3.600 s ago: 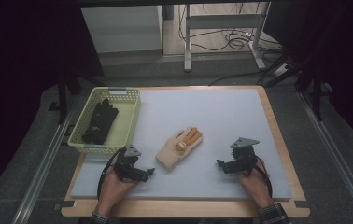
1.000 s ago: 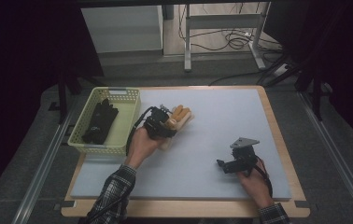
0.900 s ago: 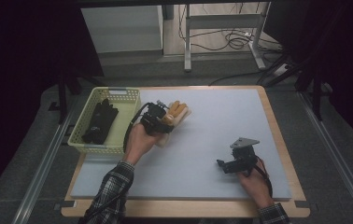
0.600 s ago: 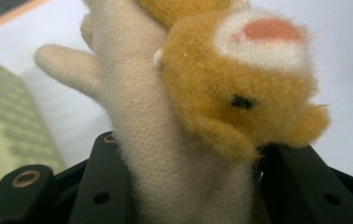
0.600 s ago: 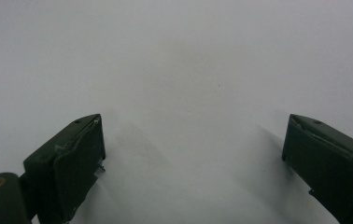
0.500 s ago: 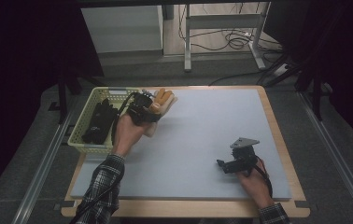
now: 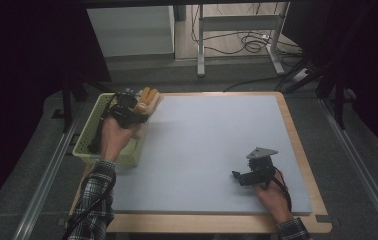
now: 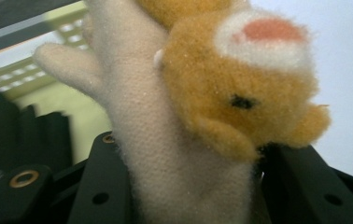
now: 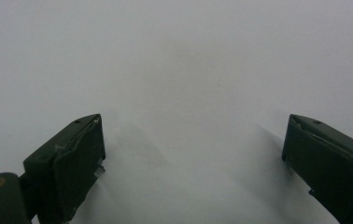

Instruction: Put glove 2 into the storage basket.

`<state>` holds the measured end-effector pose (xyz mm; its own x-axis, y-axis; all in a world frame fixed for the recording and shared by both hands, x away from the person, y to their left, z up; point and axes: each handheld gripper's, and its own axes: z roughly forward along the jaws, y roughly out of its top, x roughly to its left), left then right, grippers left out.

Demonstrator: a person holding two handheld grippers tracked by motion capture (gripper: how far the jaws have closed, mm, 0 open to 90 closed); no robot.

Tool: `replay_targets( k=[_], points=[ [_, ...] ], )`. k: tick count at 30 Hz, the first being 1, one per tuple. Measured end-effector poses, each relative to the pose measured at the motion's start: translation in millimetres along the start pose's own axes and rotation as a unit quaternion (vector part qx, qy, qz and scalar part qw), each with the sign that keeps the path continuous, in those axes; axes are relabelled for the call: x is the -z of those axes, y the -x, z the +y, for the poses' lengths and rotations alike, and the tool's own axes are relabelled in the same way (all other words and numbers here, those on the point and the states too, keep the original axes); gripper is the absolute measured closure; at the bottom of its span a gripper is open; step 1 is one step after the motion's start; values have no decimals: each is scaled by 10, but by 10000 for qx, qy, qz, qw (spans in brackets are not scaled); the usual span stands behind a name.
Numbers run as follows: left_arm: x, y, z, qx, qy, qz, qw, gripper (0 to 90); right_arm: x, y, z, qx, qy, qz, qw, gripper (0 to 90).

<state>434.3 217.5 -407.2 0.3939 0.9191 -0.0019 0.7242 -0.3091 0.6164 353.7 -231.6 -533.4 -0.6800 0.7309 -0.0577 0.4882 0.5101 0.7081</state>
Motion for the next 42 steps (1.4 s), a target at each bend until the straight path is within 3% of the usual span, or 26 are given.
replay_targets(
  k=[6, 11, 18, 24, 32, 34, 36, 39, 42],
  points=[
    [43, -293, -109, 349, -41, 206, 9992, 570, 0, 0, 0, -2, 0, 2, 10000, 57],
    [-61, -456, -212, 606, -115, 289, 9977, 569, 0, 1, 0, -2, -1, 2, 10000, 56],
    [-350, -516, -308, 679, -447, 326, 9962, 563, 0, 0, 0, -1, 1, 1, 10000, 57],
    [-609, -529, -350, 613, -915, 396, 9931, 563, 0, 0, 0, -3, 3, 2, 10000, 56],
    [-836, -484, -349, 604, -1228, 138, 9905, 549, 1, 1, 0, 2, -6, 2, 10000, 57],
    [-897, -484, -359, 705, -1404, 27, 9876, 520, 1, 0, 0, 3, -5, 1, 10000, 57],
    [-941, -501, -375, 835, -1590, -57, 9837, 436, 1, 0, 0, 4, -4, 2, 10000, 57],
    [-930, -556, -415, 967, -1552, 81, 9831, 285, 1, 1, 0, 2, -4, 3, 10000, 57],
    [-858, -604, -444, 1112, -1348, -172, 9845, 170, 2, 1, 0, 3, -6, 2, 10000, 57]
  ],
)
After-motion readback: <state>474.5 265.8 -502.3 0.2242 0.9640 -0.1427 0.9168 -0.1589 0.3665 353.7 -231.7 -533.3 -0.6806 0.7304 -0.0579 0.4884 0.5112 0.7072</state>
